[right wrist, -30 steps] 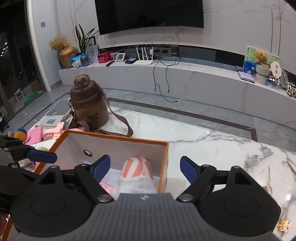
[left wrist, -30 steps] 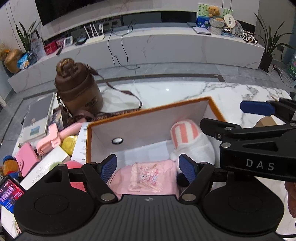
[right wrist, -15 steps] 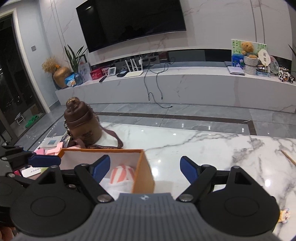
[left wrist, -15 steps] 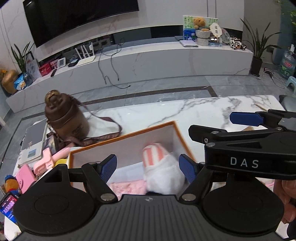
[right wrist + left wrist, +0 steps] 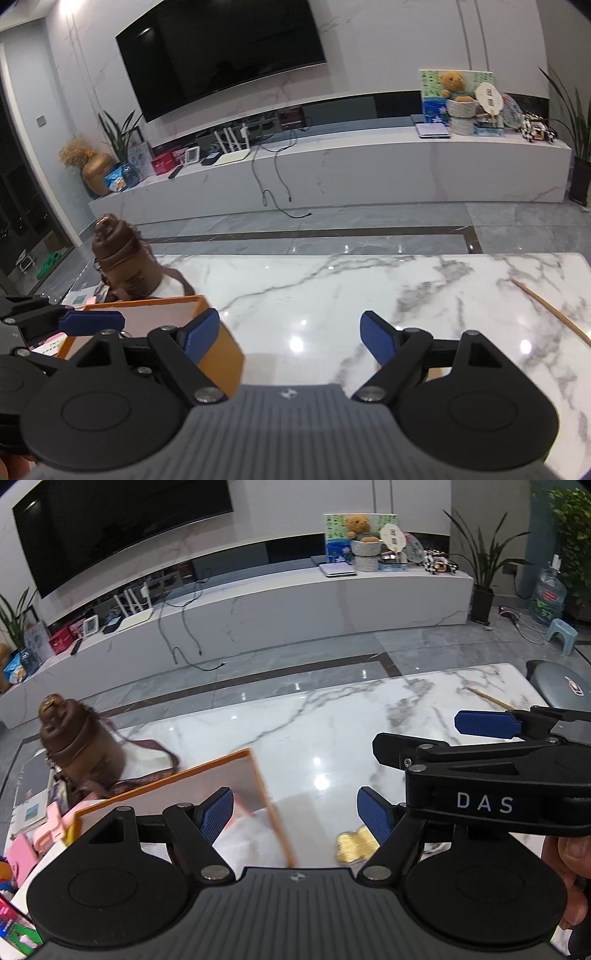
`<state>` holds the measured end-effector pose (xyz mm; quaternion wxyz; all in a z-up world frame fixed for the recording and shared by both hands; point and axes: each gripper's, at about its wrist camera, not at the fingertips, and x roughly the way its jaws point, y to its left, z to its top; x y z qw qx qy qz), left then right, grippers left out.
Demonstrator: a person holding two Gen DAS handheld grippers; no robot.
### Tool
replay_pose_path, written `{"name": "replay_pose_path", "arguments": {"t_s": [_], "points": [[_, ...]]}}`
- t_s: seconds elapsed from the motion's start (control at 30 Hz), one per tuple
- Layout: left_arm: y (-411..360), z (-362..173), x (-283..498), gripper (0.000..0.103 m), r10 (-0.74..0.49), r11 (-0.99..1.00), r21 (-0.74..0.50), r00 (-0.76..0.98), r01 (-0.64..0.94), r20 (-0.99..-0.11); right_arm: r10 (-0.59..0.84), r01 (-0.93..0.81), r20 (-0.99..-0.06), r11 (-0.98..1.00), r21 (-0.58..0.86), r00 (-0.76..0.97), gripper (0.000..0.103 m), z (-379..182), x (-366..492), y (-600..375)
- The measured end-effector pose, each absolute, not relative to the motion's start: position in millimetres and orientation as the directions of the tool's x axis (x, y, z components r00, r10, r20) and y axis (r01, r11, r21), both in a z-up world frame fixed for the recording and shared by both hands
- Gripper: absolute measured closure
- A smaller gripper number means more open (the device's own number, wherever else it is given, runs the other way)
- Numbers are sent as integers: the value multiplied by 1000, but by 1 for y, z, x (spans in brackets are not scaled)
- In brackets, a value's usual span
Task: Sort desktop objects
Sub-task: 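Withdraw both tools from the storage box back over the table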
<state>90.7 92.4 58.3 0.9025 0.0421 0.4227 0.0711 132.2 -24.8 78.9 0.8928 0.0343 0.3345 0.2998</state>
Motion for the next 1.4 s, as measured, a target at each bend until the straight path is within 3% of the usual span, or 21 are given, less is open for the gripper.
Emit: {"name": "replay_pose_path", "arguments": {"t_s": [0.5, 0.73, 1.07, 1.4], "points": [[23, 27, 113, 16, 52, 997, 72, 615, 8, -787, 502, -432, -628, 858, 278, 594, 19, 52, 155, -93], [1, 12, 117, 16, -27, 999, -10, 591, 33, -806, 485, -423, -652, 866, 267, 583, 19, 41, 162, -116], [-6, -20, 113, 16, -190, 973, -232, 530, -13, -827, 407, -390, -672, 901, 188, 618, 19, 29, 169, -155], [-16, -50, 100, 16, -199, 971, -238, 477, -22, -856, 357, -323, -678, 928, 184, 642, 19, 20, 182, -186]]}}
